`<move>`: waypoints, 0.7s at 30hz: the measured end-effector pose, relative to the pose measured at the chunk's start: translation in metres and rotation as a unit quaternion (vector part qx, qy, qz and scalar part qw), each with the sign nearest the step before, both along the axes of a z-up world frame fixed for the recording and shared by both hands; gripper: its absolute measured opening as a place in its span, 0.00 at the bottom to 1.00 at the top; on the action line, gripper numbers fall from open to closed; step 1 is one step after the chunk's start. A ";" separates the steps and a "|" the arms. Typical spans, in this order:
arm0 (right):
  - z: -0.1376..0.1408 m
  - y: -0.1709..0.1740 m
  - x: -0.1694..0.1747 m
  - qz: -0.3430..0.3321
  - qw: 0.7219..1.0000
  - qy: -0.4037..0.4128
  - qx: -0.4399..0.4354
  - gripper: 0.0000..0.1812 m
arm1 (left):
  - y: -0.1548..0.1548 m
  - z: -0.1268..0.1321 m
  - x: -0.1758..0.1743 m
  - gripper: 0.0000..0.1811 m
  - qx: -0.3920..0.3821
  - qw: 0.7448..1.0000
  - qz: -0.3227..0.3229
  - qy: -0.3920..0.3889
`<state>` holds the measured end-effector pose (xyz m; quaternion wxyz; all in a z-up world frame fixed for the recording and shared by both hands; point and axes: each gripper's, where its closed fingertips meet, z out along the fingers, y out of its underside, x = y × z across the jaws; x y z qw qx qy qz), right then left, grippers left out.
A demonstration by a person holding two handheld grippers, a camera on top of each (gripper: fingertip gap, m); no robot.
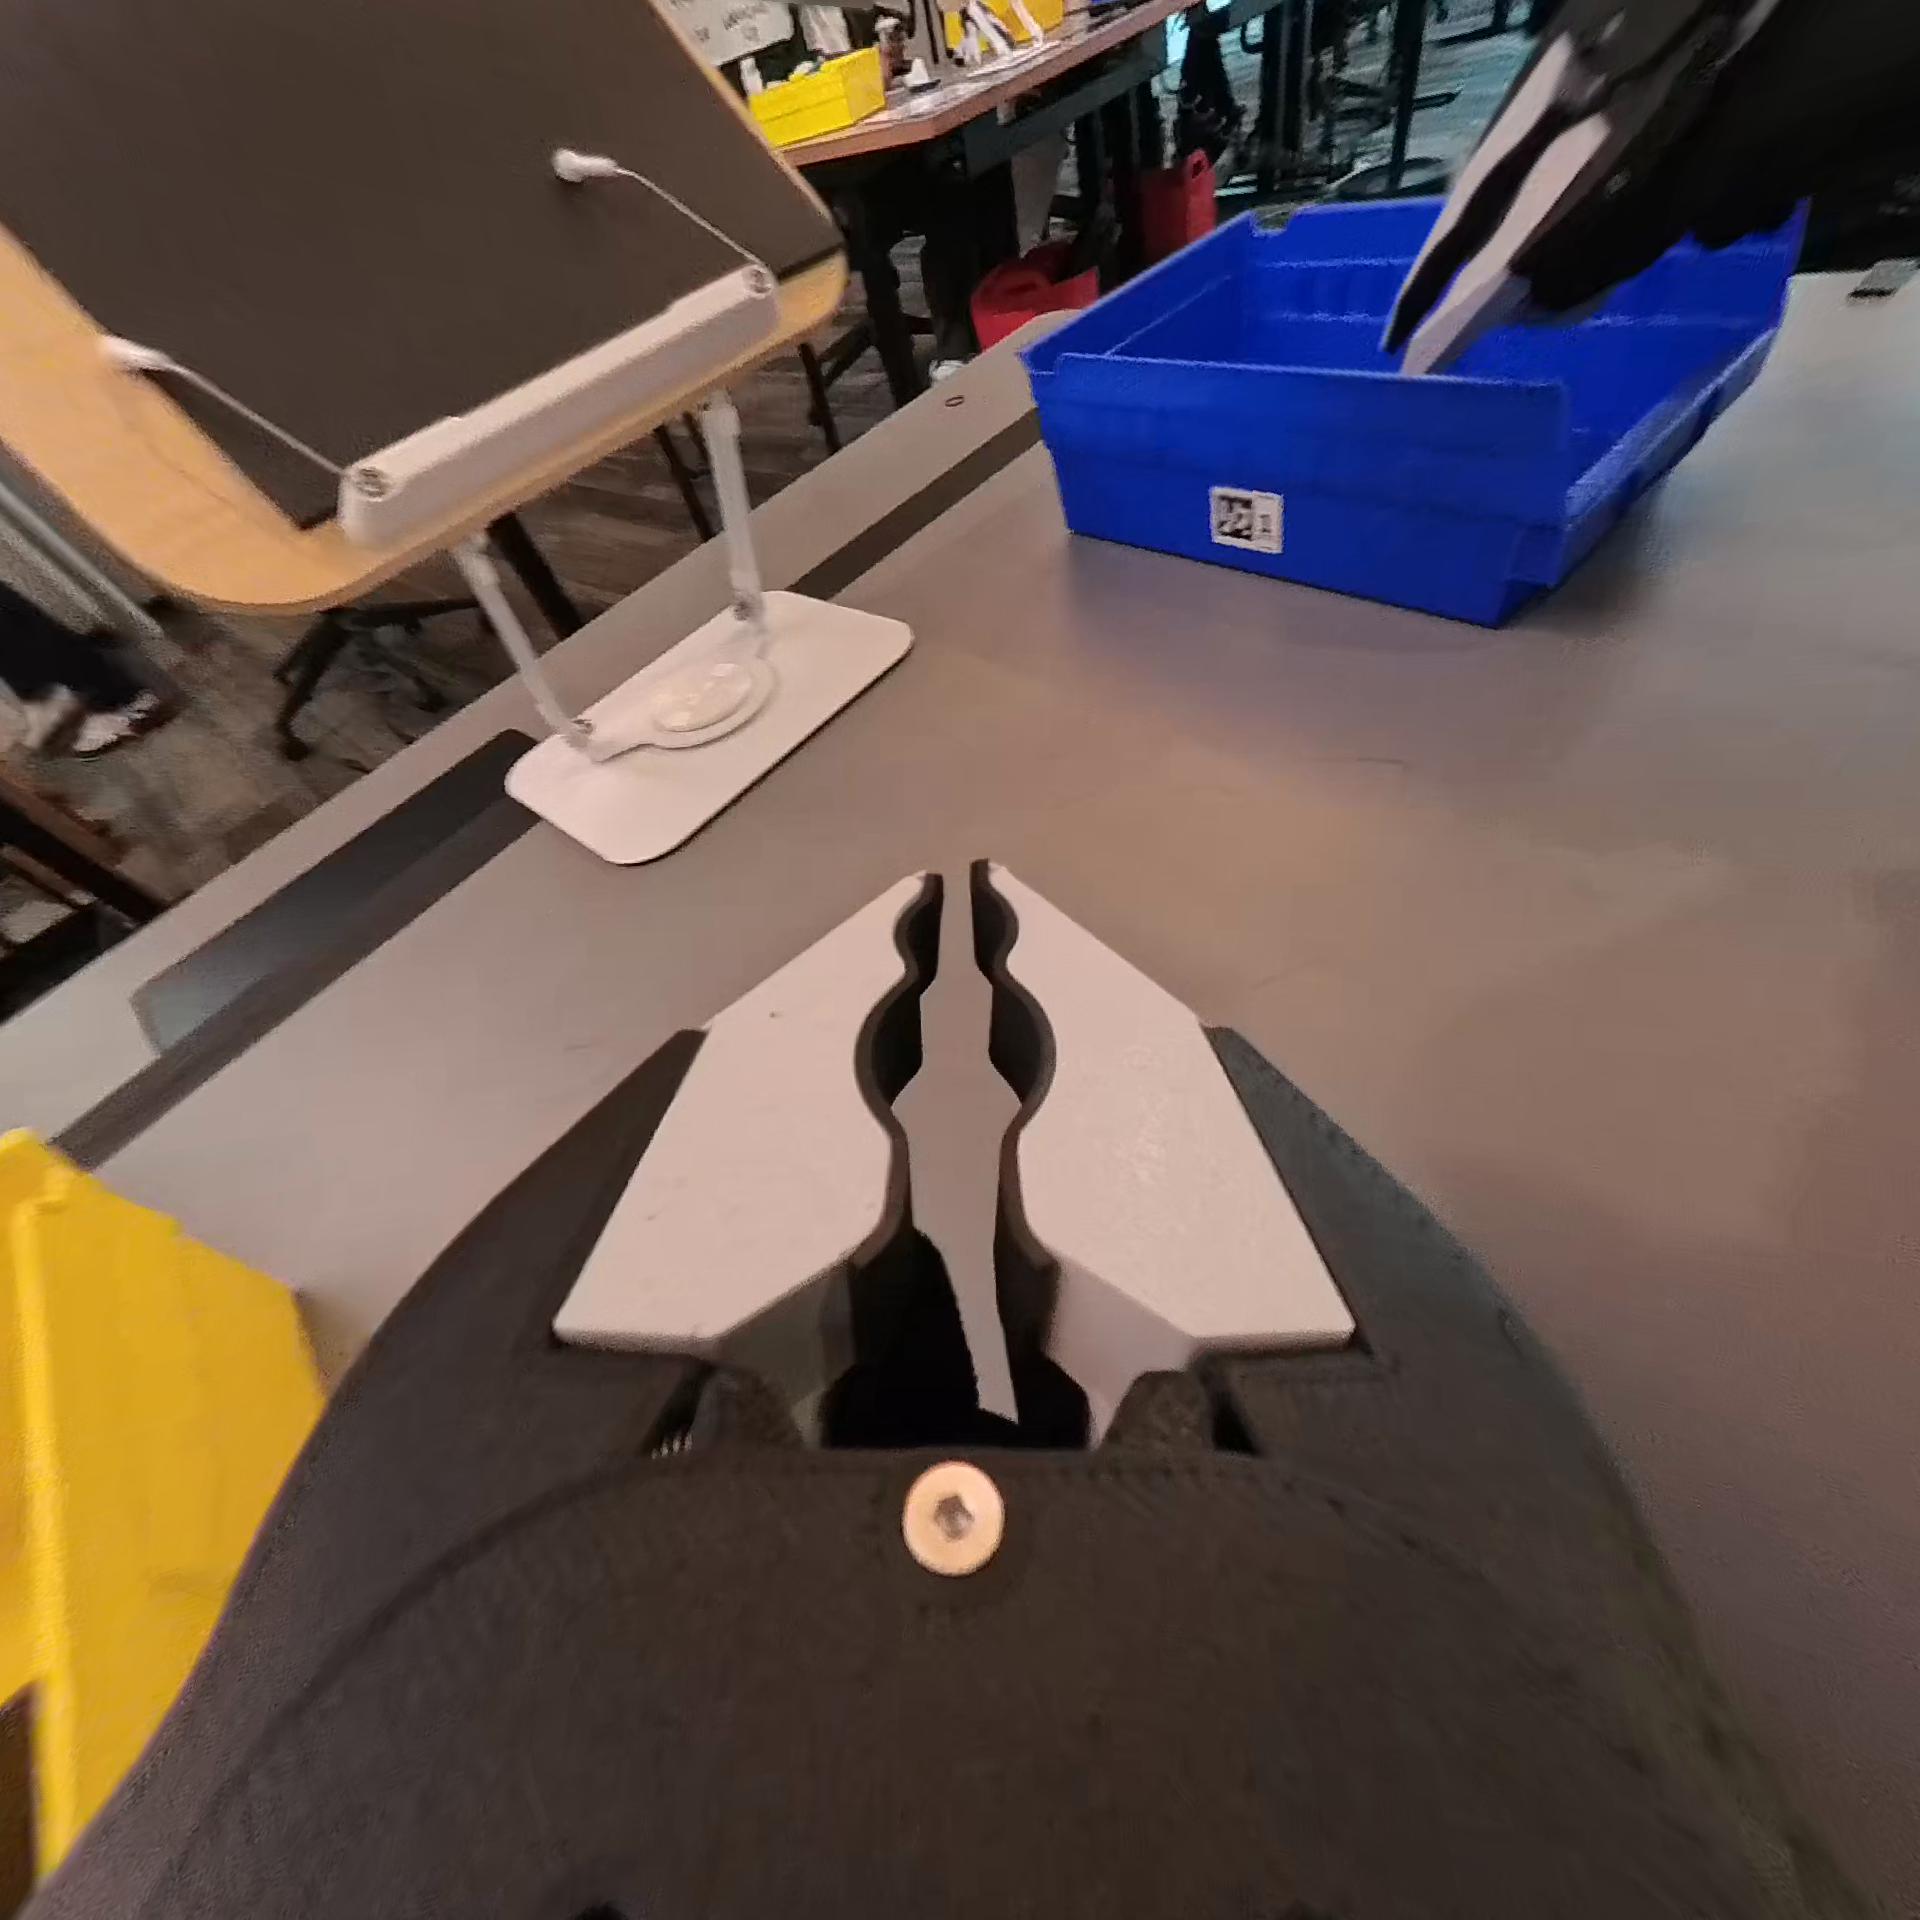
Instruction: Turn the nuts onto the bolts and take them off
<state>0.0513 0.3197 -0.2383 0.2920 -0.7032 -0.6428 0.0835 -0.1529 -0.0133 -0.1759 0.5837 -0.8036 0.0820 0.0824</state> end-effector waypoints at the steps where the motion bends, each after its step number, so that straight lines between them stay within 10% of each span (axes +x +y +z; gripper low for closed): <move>1: 0.012 -0.005 -0.005 0.007 1.000 0.018 0.009 0.15 | -0.004 0.004 -0.008 0.03 0.001 1.000 0.010 0.008; 9: 0.091 -0.064 -0.038 0.086 0.982 0.149 0.076 0.13 | -0.073 0.044 -0.115 0.07 -0.016 0.990 0.135 0.043; 21: 0.096 -0.230 -0.094 0.252 0.938 0.236 0.009 0.09 | -0.122 0.025 -0.236 0.08 -0.183 0.968 0.165 0.051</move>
